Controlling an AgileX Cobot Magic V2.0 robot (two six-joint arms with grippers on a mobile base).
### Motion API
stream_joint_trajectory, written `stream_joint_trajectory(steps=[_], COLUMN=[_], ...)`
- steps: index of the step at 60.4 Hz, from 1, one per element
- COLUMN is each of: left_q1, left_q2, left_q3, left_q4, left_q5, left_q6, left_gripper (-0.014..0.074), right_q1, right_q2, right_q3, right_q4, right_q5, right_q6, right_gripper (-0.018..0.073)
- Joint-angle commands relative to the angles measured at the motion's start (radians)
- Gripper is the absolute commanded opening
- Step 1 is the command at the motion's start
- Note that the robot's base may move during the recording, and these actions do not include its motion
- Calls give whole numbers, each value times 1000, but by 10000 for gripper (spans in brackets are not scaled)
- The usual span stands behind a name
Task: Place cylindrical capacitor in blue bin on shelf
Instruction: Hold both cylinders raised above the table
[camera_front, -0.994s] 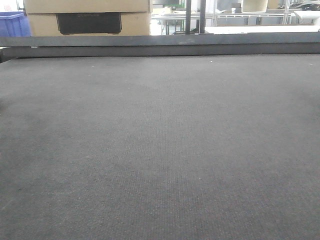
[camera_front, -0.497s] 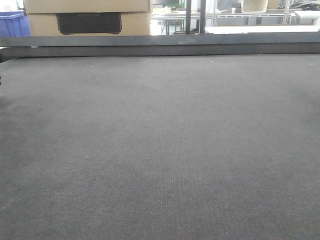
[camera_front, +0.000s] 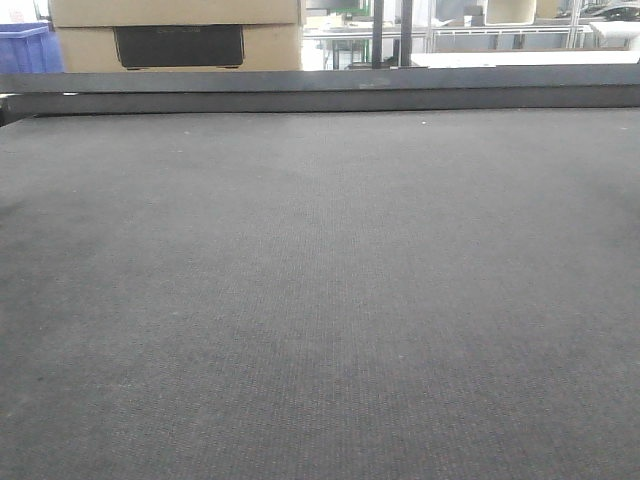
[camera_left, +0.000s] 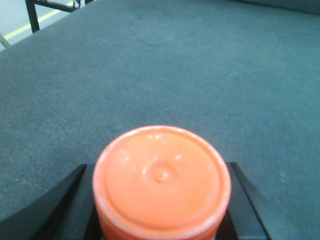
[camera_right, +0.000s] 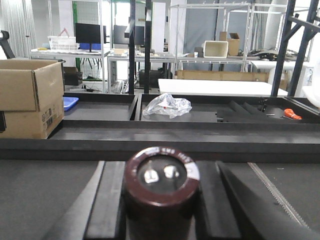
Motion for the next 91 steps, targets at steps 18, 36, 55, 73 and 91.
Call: stream_joint_trajectory(steps=[18,36,55,73,91], left_q1=[-54,-204,-289,-289,-289], left_q2=[-403,-641,-788,-951,-1095], left_q3=[-95,-278,-281,-240,-215], left_q4=[169,169,100,90,90], left_q5=[517,1029,1255,1381,1463], left_q6=[1,1,1,1,13], left_gripper=[-111,-111,-111,-111,-111], right_q1=[-1,-1,-1,-1,-1], right_q2=[-8,25,36,-25,-251], right_q3=[-3,-3,-3,-3,-5], right_q4=[-6,-34,-53,32,32], right_q5=[106,280,534,659,733], right_q6=[-3,-3,-3,-5,-71], right_gripper=[-162,-162,-162,-162,-162])
